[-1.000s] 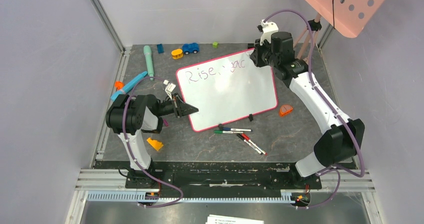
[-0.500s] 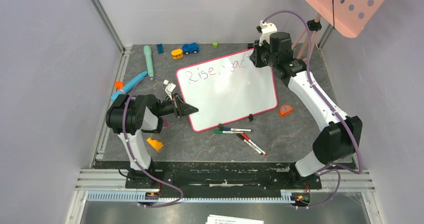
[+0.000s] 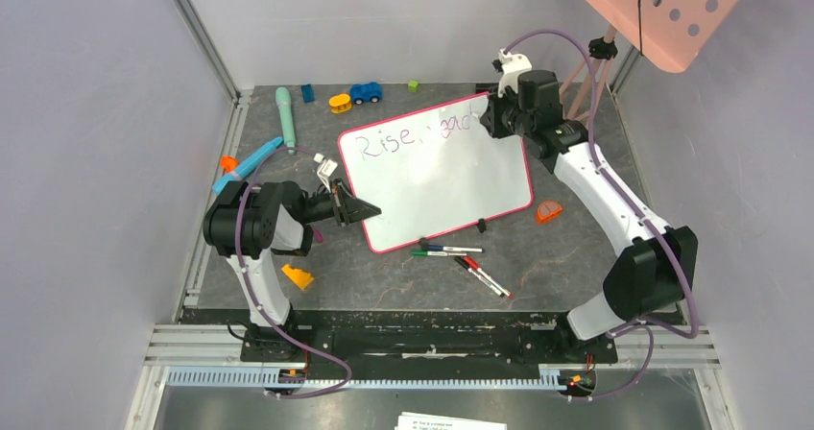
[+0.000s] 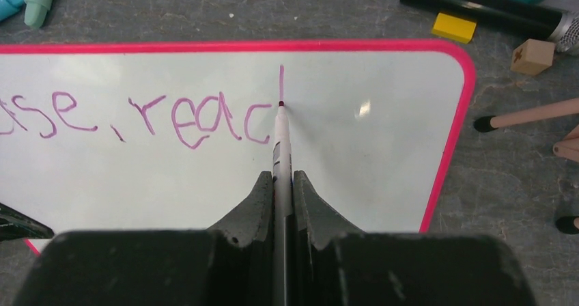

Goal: Write a sentence on the whiteboard

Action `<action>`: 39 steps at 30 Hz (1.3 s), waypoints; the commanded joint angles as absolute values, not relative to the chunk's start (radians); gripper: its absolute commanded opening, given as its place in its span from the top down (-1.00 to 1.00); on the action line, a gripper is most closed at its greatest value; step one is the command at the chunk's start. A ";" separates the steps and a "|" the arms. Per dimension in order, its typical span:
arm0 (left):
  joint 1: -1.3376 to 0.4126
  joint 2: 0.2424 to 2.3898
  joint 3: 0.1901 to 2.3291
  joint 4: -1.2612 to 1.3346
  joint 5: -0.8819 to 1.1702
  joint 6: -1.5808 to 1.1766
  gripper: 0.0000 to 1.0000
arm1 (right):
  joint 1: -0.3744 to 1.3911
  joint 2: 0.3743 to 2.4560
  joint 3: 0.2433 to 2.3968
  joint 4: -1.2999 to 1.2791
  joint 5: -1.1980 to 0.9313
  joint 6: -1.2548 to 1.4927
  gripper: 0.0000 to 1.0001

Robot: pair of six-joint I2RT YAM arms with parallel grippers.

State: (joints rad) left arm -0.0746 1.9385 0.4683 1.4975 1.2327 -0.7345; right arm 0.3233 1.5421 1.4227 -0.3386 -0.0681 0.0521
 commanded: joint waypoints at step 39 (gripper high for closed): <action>-0.097 1.940 0.456 1.557 1.309 -0.641 0.94 | 0.316 1.559 1.443 -0.333 -0.063 0.043 1.00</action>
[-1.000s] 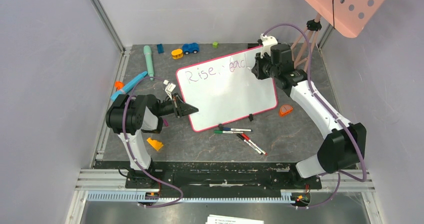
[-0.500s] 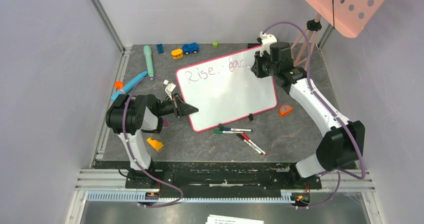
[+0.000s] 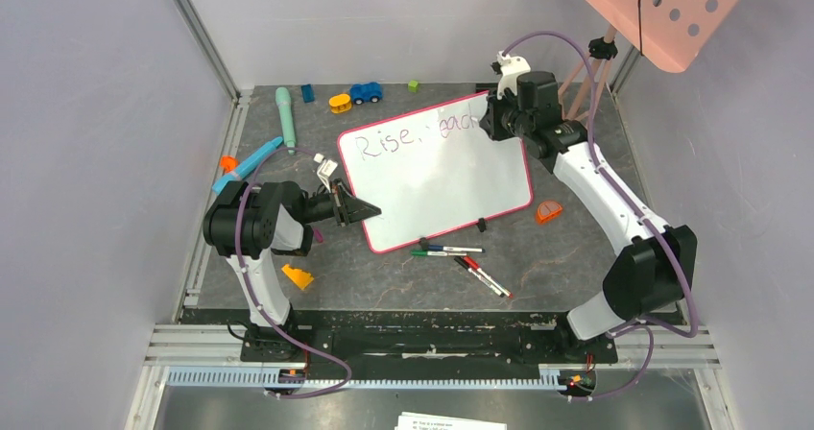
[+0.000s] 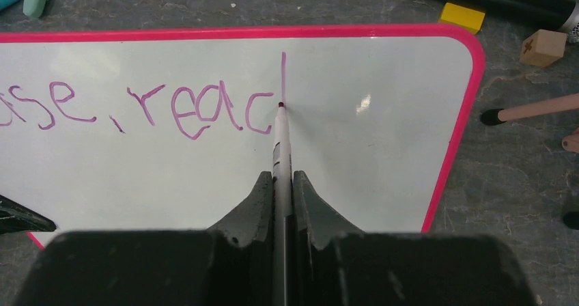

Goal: Write a sentence on the whiteboard

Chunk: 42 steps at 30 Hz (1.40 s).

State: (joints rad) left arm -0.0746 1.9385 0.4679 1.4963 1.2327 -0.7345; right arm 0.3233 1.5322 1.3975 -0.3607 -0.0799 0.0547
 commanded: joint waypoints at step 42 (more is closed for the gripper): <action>-0.097 1.938 0.454 1.557 1.309 -0.640 0.93 | 0.291 1.453 1.283 -0.356 -0.035 0.079 1.00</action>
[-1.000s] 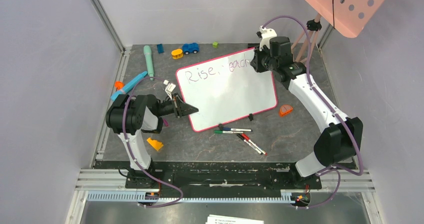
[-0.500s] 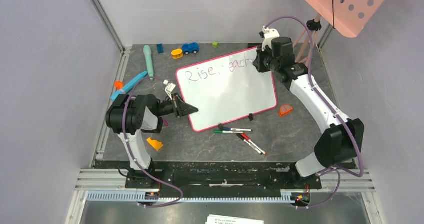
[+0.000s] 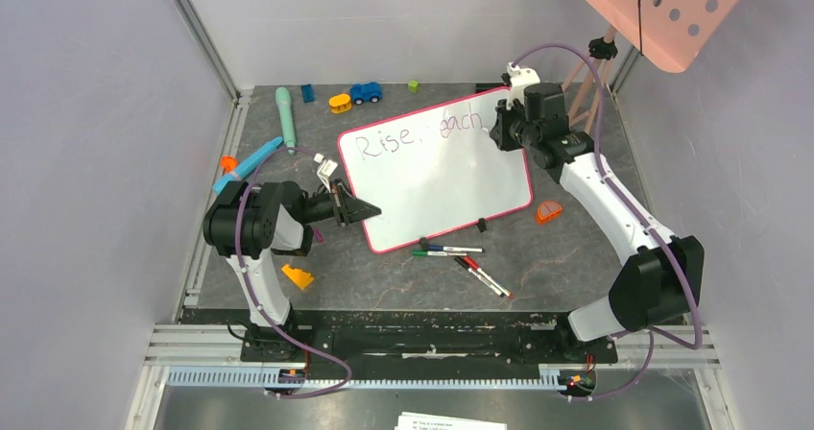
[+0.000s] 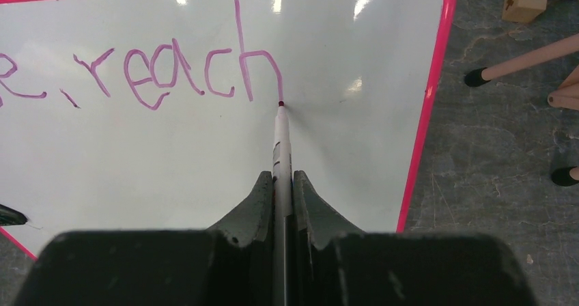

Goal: Write a sentence on the whiteboard

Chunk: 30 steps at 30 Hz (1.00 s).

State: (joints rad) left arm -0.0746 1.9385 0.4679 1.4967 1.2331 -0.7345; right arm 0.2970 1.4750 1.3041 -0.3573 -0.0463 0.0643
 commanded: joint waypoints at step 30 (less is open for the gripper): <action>-0.097 1.952 0.434 1.557 1.237 -0.605 0.91 | 0.616 1.255 1.069 -0.136 -0.061 0.072 1.00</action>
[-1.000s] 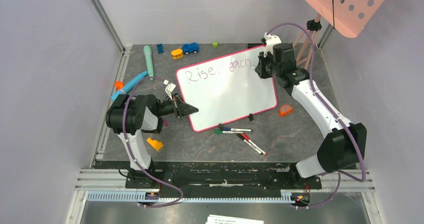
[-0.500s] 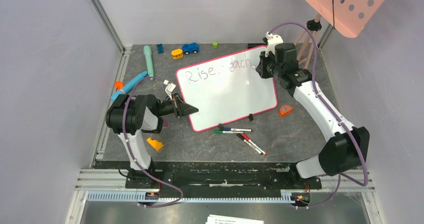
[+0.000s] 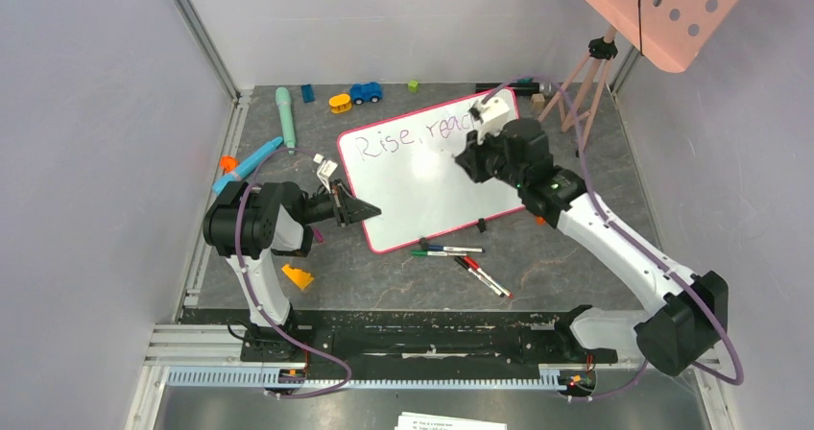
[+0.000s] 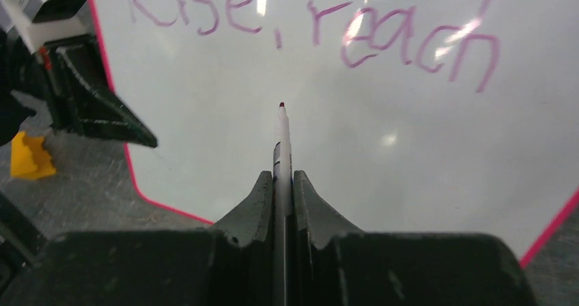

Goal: Write a sentence on the whiteboard

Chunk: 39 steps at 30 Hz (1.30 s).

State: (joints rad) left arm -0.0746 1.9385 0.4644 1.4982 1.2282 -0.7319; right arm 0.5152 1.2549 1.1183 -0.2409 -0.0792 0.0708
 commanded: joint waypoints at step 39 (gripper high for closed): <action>-0.114 1.908 0.440 1.557 1.253 -0.632 0.87 | 0.872 1.426 1.167 -0.086 0.046 0.058 1.00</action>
